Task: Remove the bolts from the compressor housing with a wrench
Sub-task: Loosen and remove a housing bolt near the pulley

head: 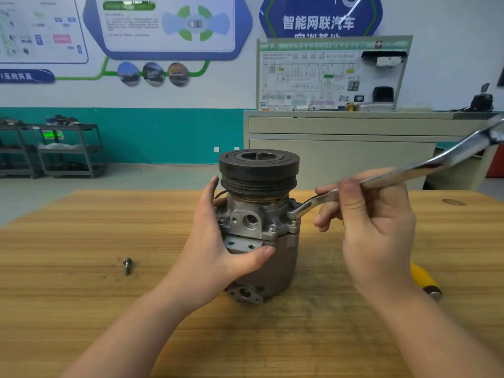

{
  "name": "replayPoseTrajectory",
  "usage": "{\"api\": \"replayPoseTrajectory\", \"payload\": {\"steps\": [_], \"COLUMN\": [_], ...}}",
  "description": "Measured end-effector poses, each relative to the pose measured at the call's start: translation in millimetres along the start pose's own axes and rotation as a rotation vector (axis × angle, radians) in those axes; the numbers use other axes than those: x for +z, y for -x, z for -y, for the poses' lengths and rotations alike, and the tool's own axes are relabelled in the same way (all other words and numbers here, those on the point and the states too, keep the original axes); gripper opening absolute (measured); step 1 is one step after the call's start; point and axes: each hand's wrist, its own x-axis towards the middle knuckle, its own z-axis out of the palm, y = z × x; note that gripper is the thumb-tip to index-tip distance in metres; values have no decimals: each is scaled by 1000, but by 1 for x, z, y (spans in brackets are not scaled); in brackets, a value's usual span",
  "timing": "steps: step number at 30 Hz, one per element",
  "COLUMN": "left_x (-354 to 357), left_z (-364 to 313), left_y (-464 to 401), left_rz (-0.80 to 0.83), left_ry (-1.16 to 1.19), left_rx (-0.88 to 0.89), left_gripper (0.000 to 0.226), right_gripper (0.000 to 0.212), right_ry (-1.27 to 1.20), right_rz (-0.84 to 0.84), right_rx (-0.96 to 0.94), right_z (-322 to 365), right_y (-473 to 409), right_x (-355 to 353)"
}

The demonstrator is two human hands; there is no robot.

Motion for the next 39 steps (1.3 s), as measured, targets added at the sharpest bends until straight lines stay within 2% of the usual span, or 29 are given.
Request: {"api": "replayPoseTrajectory", "payload": {"steps": [3, 5, 11, 14, 16, 17, 19, 22, 23, 25, 27, 31, 36, 39], "left_x": [0, 0, 0, 2, 3, 3, 0, 1, 0, 0, 1, 0, -1, -2], "left_z": [-1, -2, -2, -3, -3, -2, 0, -4, -5, -6, -6, -5, -3, -3], "left_y": [0, -1, -2, -9, -7, -4, 1, 0, 0, 0, 1, 1, 0, 0], "left_rz": [10, 10, 28, -54, -18, -7, 16, 14, 16, 14, 17, 14, 20, 18], "left_ry": [-2, -11, -9, 114, 15, -30, -20, -2, 1, 5, 8, -3, -9, -23], "left_rx": [1, 6, 21, -60, -9, 14, 0, -1, -7, -12, -12, -17, -2, 3], "left_gripper": [122, 124, 125, 135, 129, 125, 122, 123, 123, 124, 124, 122, 121, 117], "right_gripper": [23, 18, 9, 9, 11, 19, 32, 24, 24, 26, 29, 27, 19, 22], "right_ry": [191, 296, 313, 396, 477, 475, 233, -212, -313, -481, -570, -613, -293, -137], "right_rz": [181, 274, 276, 378, 369, 314, 121, -266, -334, -364, -343, -330, -231, -129], "right_rx": [-235, -352, -353, -416, -503, -500, -281, 245, 434, 765, 925, 778, 444, 254], "right_z": [0, 0, -2, 0, 2, 2, 0, -6, -11, -20, -25, -22, -10, -3], "right_y": [3, 3, 7, 13, 15, 17, 20, 11, 4, -7, -14, -13, -8, -1], "right_x": [-6, -8, -5, -2, 2, 4, 9, 10, 5, -3, -9, -10, -1, 1]}}
